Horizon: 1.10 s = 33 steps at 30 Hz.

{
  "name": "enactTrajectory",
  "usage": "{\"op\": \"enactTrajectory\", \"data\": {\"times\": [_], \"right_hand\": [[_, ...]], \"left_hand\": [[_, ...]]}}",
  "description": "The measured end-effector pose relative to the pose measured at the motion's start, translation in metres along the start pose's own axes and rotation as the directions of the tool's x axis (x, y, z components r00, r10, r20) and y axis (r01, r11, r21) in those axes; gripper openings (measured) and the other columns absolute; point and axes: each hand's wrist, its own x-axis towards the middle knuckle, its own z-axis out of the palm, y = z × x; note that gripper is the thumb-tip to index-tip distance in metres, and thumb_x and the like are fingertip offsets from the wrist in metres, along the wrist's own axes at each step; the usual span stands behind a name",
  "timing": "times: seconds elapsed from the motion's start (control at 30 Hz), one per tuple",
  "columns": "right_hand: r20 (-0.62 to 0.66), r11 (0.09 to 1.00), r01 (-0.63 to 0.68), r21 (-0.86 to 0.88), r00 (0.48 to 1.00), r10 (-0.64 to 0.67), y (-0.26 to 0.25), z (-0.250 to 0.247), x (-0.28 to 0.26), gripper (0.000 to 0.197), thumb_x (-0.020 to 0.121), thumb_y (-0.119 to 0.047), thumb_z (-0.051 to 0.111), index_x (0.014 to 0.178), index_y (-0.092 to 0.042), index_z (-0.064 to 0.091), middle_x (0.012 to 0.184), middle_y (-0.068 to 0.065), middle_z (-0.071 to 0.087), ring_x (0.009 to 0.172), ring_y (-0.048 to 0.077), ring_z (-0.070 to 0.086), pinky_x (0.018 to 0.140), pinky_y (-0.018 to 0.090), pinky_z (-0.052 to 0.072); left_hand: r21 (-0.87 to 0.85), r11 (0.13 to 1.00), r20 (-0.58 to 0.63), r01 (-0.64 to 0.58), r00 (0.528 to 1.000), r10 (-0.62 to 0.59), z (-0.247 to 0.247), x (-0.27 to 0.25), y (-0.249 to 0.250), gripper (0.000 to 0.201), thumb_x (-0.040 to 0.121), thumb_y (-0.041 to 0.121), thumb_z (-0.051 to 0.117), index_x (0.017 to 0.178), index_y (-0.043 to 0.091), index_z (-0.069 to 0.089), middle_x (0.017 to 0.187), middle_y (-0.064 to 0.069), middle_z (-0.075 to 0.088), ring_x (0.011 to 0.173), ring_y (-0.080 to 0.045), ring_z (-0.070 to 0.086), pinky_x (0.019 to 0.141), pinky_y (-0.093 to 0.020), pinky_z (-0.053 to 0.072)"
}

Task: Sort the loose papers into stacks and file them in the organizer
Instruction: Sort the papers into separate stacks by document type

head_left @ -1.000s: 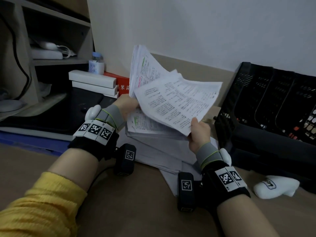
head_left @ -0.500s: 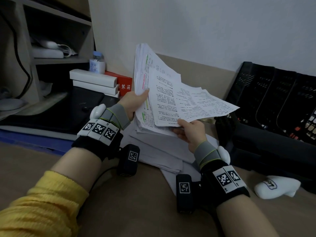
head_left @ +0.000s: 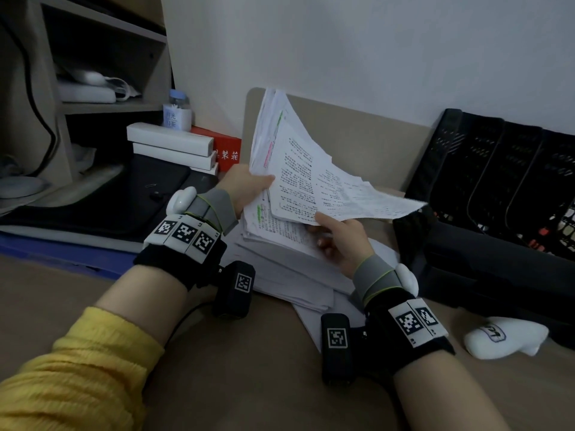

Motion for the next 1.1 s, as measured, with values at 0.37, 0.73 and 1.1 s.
{"op": "enactTrajectory", "data": {"times": [0.37, 0.73, 1.1], "right_hand": [[-0.191, 0.857, -0.071, 0.511, 0.962, 0.194, 0.017, -0.028, 0.022, 0.021, 0.095, -0.006, 0.031, 0.086, -0.013, 0.049, 0.06, 0.003, 0.049, 0.026, 0.005, 0.029, 0.029, 0.013, 0.018], [-0.225, 0.897, 0.016, 0.442, 0.97, 0.094, 0.002, -0.011, 0.016, 0.013, 0.092, -0.007, 0.047, 0.101, -0.014, 0.053, 0.071, 0.001, 0.07, 0.041, 0.004, 0.061, 0.031, 0.011, 0.023], [0.077, 0.968, -0.121, 0.219, 0.991, 0.107, -0.005, 0.02, -0.003, 0.025, 0.099, -0.022, 0.047, 0.123, -0.02, 0.051, 0.074, -0.013, 0.074, 0.043, 0.005, 0.061, 0.035, 0.013, 0.021]], "left_hand": [[-0.045, 0.998, 0.028, 0.037, 0.999, -0.036, -0.024, 0.003, 0.005, 0.046, 0.094, 0.015, 0.06, 0.135, -0.001, 0.049, 0.129, -0.015, 0.061, 0.115, -0.033, 0.061, 0.103, -0.045, 0.046], [-0.262, 0.965, -0.178, 0.001, 0.983, -0.049, -0.008, 0.008, -0.003, 0.038, 0.1, 0.017, 0.048, 0.137, 0.005, 0.048, 0.132, -0.014, 0.058, 0.114, -0.033, 0.06, 0.085, -0.036, 0.049], [-0.325, 0.942, -0.218, -0.083, 0.976, 0.01, 0.012, 0.004, -0.002, 0.036, 0.097, 0.019, 0.054, 0.13, 0.004, 0.055, 0.123, -0.013, 0.064, 0.103, -0.031, 0.066, 0.085, -0.041, 0.055]]}}
